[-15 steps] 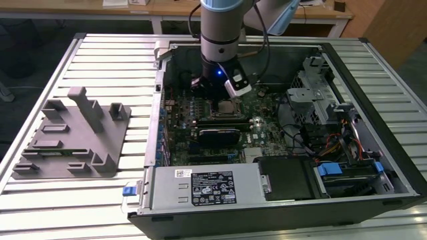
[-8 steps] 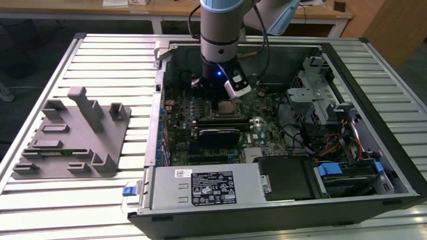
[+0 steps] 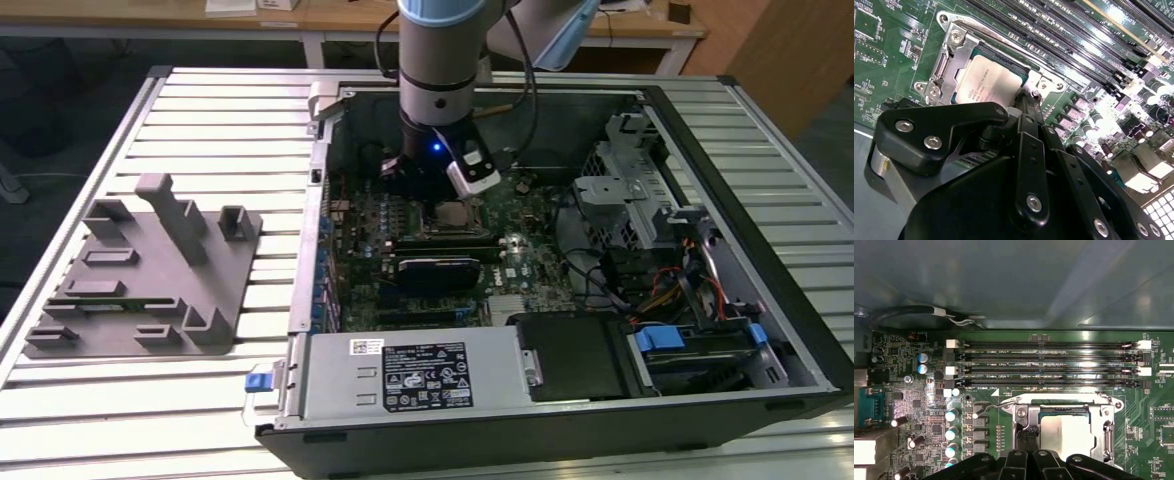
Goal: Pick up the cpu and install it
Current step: 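Close the cpu cover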
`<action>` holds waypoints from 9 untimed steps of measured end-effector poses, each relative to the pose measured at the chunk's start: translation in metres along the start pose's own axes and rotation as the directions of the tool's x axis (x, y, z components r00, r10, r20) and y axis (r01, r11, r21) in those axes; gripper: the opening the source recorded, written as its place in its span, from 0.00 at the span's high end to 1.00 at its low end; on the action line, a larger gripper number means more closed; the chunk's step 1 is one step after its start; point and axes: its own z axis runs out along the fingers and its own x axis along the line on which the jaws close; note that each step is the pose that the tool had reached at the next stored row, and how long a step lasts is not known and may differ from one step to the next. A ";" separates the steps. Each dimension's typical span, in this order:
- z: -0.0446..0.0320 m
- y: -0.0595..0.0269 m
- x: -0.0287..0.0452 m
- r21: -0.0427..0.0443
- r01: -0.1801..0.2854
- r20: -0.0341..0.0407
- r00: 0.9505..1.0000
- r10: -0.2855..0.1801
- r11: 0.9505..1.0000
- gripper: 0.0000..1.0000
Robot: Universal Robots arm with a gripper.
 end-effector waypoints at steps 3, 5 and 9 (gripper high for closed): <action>0.0000 0.0000 0.0002 0.000 0.000 0.000 1.000 0.000 1.000 0.89; 0.0000 0.0000 0.0003 0.000 0.000 0.000 1.000 0.000 1.000 0.89; 0.0000 0.0000 0.0005 0.000 0.000 0.000 1.000 0.000 1.000 0.89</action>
